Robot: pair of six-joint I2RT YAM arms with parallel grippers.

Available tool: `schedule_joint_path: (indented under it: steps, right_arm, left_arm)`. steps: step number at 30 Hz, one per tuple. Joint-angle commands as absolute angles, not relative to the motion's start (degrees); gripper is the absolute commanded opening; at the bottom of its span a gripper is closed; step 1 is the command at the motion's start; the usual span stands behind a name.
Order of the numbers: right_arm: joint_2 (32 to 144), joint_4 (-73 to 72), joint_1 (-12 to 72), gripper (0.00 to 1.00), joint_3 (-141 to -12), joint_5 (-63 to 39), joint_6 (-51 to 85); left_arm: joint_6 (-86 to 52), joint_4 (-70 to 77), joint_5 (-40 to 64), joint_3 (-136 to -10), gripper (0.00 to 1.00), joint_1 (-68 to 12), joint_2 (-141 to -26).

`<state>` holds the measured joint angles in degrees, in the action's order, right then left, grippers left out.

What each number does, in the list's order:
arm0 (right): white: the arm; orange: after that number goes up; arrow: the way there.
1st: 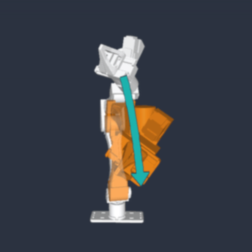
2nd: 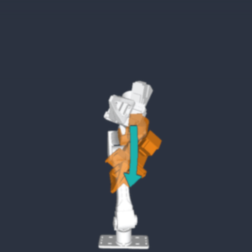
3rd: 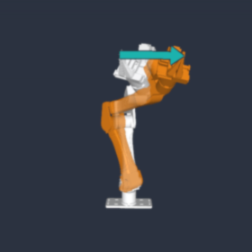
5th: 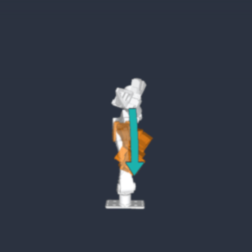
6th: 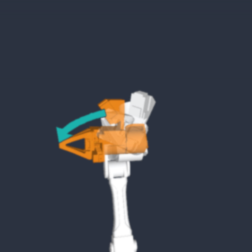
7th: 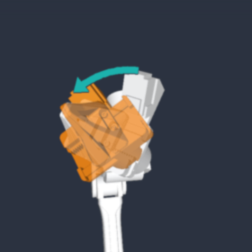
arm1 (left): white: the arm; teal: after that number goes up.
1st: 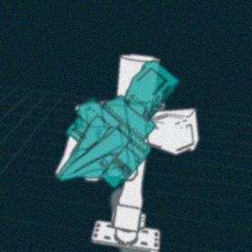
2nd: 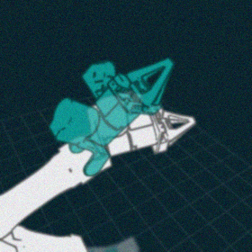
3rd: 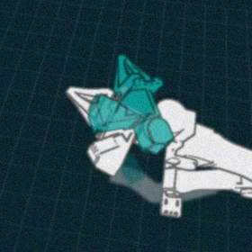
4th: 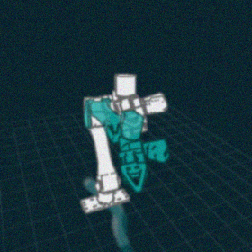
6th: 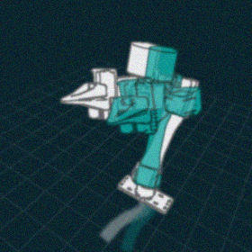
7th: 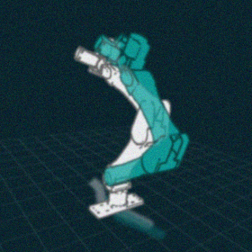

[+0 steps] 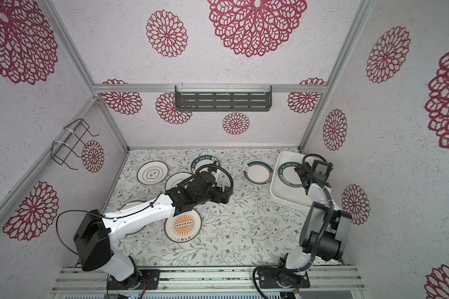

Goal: Place the plates into the plastic bin on the countertop
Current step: Place the plate in the plastic bin, then pick up the plate from the center of the table.

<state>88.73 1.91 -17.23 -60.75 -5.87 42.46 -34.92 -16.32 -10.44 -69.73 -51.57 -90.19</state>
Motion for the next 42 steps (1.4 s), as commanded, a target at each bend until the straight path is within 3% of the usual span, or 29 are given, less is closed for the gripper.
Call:
schedule_joint_path:
  steps: [1, 13, 22, 28, 42]
  right_arm:
    - [82.29, 7.21, -11.39, 0.86, -61.5, -4.92, 36.05]
    - [70.08, 3.78, 18.99, 0.86, -48.97, -5.78, 40.92]
    - [80.52, -6.13, 38.7, 0.85, -47.54, -8.88, 43.79]
    - [89.71, -10.87, 44.16, 0.83, -49.64, -12.22, 45.57]
    - [102.25, -11.01, 47.71, 0.72, -55.39, -16.77, 45.33]
  left_arm:
    - [-37.43, -19.57, -16.78, -66.19, 0.97, -51.08, -84.8]
    - [-53.68, -33.75, -22.5, -46.44, 0.97, -45.98, -63.33]
    - [-64.66, -42.99, -22.8, -34.11, 0.97, -40.46, -48.37]
    - [-67.22, -40.3, -18.43, -27.62, 0.97, -37.38, -44.29]
    - [-65.34, -20.57, -8.12, -21.64, 0.97, -34.57, -53.7]
